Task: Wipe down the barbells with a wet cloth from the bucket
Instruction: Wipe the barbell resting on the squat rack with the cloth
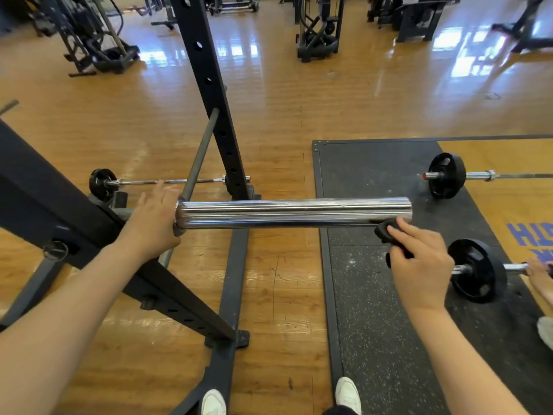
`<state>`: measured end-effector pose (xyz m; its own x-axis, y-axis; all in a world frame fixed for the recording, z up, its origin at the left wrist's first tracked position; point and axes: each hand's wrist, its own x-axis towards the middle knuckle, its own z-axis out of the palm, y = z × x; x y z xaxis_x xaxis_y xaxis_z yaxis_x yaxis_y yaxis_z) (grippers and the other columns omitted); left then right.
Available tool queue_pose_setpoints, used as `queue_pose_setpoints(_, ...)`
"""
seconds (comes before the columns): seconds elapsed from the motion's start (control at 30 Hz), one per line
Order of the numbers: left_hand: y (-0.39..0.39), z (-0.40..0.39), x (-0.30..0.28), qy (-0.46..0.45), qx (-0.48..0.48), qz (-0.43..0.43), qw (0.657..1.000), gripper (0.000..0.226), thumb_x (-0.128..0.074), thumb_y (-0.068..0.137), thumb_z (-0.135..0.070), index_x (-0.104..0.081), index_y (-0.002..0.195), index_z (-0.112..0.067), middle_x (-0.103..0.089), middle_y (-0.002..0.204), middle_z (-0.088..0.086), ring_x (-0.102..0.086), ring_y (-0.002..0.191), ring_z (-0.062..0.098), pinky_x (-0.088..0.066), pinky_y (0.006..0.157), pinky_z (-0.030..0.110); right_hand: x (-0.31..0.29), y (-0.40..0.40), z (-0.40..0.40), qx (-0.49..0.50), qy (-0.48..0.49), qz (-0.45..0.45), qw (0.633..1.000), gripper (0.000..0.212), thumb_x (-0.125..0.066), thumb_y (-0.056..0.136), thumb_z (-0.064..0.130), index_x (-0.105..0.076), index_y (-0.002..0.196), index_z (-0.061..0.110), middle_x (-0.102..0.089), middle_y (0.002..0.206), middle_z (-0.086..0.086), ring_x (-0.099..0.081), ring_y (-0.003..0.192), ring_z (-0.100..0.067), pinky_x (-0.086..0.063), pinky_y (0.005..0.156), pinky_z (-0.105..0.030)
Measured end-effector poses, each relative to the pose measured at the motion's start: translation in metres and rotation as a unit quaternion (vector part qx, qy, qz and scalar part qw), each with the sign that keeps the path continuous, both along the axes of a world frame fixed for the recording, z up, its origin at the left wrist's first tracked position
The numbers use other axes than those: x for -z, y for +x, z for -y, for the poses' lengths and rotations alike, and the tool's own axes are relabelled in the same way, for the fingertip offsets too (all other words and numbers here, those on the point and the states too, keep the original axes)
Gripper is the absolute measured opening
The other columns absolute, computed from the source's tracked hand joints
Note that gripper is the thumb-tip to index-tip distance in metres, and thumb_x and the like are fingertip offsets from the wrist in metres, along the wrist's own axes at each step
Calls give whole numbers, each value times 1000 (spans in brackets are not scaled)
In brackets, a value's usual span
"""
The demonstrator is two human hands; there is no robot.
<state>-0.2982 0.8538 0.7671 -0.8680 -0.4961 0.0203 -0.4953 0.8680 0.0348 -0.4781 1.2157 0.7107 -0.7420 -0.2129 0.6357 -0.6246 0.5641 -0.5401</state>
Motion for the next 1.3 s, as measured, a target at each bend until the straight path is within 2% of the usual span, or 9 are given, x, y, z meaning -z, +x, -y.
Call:
queue_pose_setpoints(0.13,-1,-1,-5,17,0,15,1000,73,-76,72,-8,-37,134,-7,-34,147,11,-7,145,28,-7,116,44,-30,-18,13,16,-30,-19,999,27,-58,77,-8,-70,101,-3,-68,102,-15,-57,96,-25,-30,92,-2)
queue_pose_setpoints(0.27,-1,-1,-4,25,-1,18,1000,73,-77,71,-8,-38,133,-9,-32,148,10,-6,146,26,-7,116,45,-25,-41,19,-7,7,-4,1000,27,-58,79,-5,-70,102,-2,-68,105,-17,-59,99,-32,-30,93,-13)
queue_pose_setpoints(0.43,-1,4,-2,35,3,11,999,73,-77,69,-5,-39,132,-9,-28,150,11,-6,145,27,-9,117,46,3,-24,4,-11,-6,-46,999,25,-55,78,2,-71,97,-3,-67,99,-19,-48,94,-24,-31,90,-7)
queue_pose_setpoints(0.67,0,-1,-3,-2,2,16,1000,95,-79,68,-10,-24,145,-6,-16,156,12,-2,146,30,-9,117,49,-16,-22,13,1,-14,-46,999,25,-62,74,-8,-72,96,-2,-68,97,-17,-51,95,-22,-32,87,-14)
queue_pose_setpoints(0.77,8,-8,1,-79,3,4,997,111,-85,63,-16,-15,149,-4,-12,156,18,-4,145,34,-10,114,53,-31,-42,28,-16,19,-31,999,25,-61,78,-6,-71,100,-1,-68,103,-17,-57,98,-33,-39,92,-29)
queue_pose_setpoints(0.87,19,-15,14,-128,23,-42,991,121,-91,53,-16,-16,147,-1,-21,151,25,-5,145,33,-6,115,51,-25,-52,30,-20,46,-35,998,24,-57,80,0,-71,100,0,-68,101,-17,-59,95,-37,-45,84,-45)
queue_pose_setpoints(0.93,22,-19,22,-130,18,-54,990,122,-92,53,-15,-14,146,-2,-24,150,25,3,145,26,7,116,40,-17,-52,26,-13,33,-42,998,24,-56,81,2,-71,101,0,-68,101,-16,-59,94,-36,-43,85,-42)
queue_pose_setpoints(1.1,12,-14,29,-123,0,-93,988,106,-89,52,-2,-28,139,5,-37,143,28,-24,137,43,13,115,29,-5,-32,14,-13,4,-58,998,28,-50,84,6,-70,101,-2,-67,101,-18,-50,95,-24,-34,89,-19)
queue_pose_setpoints(1.3,6,-9,11,-97,-1,-9,995,102,-83,66,-14,-22,146,1,-19,155,19,-7,144,36,-5,116,46,-1,-8,5,5,24,-32,999,27,-57,76,-4,-70,100,-3,-68,100,-19,-55,93,-29,-33,85,-14)
